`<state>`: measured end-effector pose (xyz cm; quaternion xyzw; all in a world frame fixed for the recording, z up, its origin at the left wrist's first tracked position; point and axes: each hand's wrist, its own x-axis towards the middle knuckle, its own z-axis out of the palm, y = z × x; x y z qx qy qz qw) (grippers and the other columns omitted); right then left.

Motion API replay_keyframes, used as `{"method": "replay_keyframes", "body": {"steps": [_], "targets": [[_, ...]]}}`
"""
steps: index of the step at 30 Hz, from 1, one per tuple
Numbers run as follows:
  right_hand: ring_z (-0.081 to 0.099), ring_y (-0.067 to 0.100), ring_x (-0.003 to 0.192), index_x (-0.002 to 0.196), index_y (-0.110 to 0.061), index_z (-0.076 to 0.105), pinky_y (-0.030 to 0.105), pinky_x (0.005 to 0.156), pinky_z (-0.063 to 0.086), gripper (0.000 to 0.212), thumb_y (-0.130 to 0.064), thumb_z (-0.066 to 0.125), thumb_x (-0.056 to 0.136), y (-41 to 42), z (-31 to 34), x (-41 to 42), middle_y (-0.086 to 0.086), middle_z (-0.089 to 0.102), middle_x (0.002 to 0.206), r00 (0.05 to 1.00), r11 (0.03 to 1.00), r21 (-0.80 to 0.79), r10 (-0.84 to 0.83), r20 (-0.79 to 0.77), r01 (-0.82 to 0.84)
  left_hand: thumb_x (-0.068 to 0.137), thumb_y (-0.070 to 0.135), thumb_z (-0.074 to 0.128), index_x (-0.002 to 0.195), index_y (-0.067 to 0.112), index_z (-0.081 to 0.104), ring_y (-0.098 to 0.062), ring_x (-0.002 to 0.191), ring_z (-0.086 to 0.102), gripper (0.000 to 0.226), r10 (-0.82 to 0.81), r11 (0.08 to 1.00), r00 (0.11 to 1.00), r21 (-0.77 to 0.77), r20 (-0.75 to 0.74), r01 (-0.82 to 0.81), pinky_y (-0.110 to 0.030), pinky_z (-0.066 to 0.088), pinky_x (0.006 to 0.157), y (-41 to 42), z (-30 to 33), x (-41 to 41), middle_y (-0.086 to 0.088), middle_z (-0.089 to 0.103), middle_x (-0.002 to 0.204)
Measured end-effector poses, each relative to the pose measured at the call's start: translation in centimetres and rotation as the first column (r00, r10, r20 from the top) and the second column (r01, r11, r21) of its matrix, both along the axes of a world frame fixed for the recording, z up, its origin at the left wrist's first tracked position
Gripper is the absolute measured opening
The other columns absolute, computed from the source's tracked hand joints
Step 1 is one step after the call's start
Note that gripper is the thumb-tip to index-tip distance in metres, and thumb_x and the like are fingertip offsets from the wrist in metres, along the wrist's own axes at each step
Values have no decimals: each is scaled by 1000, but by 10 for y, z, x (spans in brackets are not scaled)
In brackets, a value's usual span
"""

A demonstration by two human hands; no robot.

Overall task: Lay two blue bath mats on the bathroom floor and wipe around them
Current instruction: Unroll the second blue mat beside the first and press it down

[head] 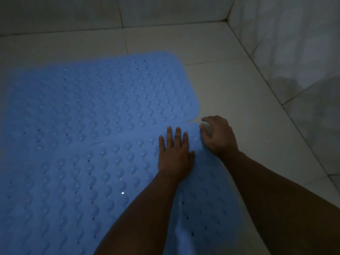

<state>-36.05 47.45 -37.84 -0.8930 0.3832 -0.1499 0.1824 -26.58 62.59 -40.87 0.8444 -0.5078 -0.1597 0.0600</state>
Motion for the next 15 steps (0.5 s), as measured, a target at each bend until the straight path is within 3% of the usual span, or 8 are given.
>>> {"method": "replay_keyframes", "body": {"steps": [3,6,15], "targets": [[56,31,123,118,-17,68,45,95,50,35,-38,53,95,-12,-13,1,5,65,120,997,994,-105,41,60,-34,100,70,24,164,12,15,-40,158,-8,87,30,997,997,-72,68,-26,-68,0,123,-2,-18,-10,-15,2,172],[56,31,124,116,-15,70,41,93,47,35,-37,49,99,-24,-27,6,6,67,120,992,975,-190,122,36,-113,98,76,19,164,11,14,-39,158,-8,93,40,993,990,-115,134,-25,-67,1,123,0,-22,-13,-15,2,172],[54,31,126,118,-17,70,44,96,49,40,-41,44,100,-27,-33,2,5,66,122,995,992,-77,98,-12,-98,99,75,19,164,9,11,-32,159,-9,93,18,995,992,-98,127,-6,-66,0,124,0,-21,-14,-15,-2,172]]}}
